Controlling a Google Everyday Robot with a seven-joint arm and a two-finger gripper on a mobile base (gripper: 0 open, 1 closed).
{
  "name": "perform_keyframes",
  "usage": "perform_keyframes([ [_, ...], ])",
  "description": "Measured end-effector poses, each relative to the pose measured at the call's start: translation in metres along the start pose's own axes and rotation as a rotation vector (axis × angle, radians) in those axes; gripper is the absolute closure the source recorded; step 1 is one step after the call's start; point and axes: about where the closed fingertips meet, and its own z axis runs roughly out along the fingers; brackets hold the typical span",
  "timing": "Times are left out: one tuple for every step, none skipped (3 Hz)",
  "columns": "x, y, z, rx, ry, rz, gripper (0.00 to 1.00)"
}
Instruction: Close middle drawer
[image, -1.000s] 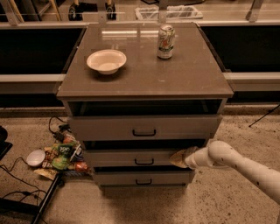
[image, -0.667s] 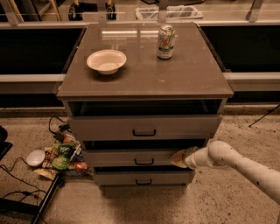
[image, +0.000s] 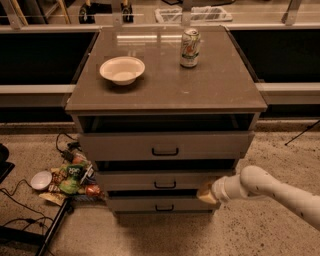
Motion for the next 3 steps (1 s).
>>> perform_keyframes([
  [0.043, 0.088, -0.029, -0.178, 0.144, 0.079, 1.0],
  [0.068, 0.144, -0.044, -0.293, 0.228, 0.115, 1.0],
  [0.076, 0.161, -0.078, -0.276, 0.309, 0.109, 1.0],
])
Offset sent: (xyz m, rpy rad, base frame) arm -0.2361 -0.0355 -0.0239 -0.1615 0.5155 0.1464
